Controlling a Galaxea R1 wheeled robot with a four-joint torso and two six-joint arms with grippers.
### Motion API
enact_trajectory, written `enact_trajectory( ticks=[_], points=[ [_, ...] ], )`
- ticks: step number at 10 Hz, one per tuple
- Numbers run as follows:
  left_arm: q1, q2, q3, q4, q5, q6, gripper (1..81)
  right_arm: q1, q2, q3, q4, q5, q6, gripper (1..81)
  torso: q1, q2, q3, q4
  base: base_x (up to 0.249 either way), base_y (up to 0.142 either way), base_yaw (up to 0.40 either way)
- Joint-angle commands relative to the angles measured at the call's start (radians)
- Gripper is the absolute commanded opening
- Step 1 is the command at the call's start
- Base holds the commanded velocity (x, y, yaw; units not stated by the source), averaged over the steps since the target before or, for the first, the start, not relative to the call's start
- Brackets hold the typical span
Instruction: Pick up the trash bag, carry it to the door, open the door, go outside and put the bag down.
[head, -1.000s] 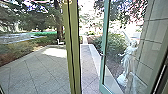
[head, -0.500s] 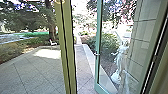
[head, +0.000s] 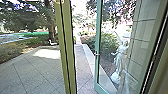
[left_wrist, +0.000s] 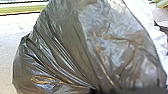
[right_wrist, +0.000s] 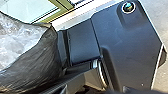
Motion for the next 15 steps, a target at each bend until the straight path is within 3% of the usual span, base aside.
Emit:
enact_trajectory(
  ticks=[1, 5, 15],
  points=[
    [-0.057, 0.006, 0.002, 0.009, 0.047, 0.003, 1.0, 0.027, 0.030, -0.004, -0.007, -0.059, -0.009, 81.1, 0.000, 0.000, 0.000, 0.000, 0.000, 0.000, 0.000],
    [-0.057, -0.004, -0.017, 0.006, 0.044, -0.002, 1.0, 0.024, 0.043, -0.102, 0.005, -0.053, -0.006, 81.1, 0.000, 0.000, 0.000, 0.000, 0.000, 0.000, 0.000],
    [-0.058, 0.011, -0.017, 0.015, 0.047, 0.008, 1.0, 0.023, 0.027, -0.124, 0.006, -0.053, -0.003, 81.1, 0.000, 0.000, 0.000, 0.000, 0.000, 0.000, 0.000]
  ],
)
